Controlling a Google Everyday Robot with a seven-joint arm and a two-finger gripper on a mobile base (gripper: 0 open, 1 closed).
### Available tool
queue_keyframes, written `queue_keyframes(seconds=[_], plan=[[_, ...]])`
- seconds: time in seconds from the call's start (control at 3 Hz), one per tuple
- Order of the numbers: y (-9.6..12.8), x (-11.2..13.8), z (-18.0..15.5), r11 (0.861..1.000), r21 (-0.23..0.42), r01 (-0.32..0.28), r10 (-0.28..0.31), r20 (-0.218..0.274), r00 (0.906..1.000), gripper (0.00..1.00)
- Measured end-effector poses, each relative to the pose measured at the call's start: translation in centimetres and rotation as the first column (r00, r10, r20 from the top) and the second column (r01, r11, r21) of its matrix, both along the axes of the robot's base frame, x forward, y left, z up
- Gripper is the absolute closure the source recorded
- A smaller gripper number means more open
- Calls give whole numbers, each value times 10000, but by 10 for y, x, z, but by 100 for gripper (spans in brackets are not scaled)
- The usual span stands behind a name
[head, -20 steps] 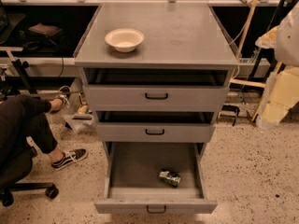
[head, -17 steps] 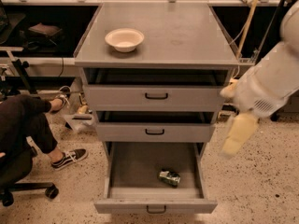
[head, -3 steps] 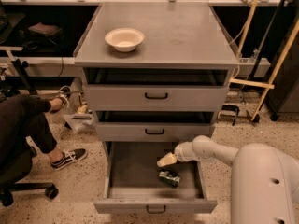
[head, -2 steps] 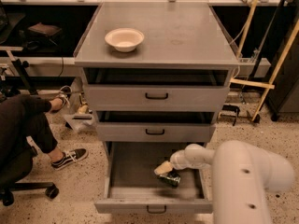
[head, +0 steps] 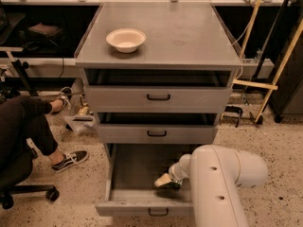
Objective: Pick green can from bottom drawer and place on counter
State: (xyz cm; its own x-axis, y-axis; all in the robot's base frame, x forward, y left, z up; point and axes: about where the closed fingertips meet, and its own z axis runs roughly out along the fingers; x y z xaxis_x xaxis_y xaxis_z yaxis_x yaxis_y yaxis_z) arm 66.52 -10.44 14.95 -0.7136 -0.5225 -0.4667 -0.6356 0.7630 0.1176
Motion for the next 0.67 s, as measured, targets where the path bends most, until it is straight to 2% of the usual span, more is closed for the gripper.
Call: queue_keyframes(seconds=[0.33,0.67], plan=[[17,-19,-23,9991,-157,-400,396,-255,9989,0],[20,-22,-27,9988,-176,-464,459,-299,9985,0]])
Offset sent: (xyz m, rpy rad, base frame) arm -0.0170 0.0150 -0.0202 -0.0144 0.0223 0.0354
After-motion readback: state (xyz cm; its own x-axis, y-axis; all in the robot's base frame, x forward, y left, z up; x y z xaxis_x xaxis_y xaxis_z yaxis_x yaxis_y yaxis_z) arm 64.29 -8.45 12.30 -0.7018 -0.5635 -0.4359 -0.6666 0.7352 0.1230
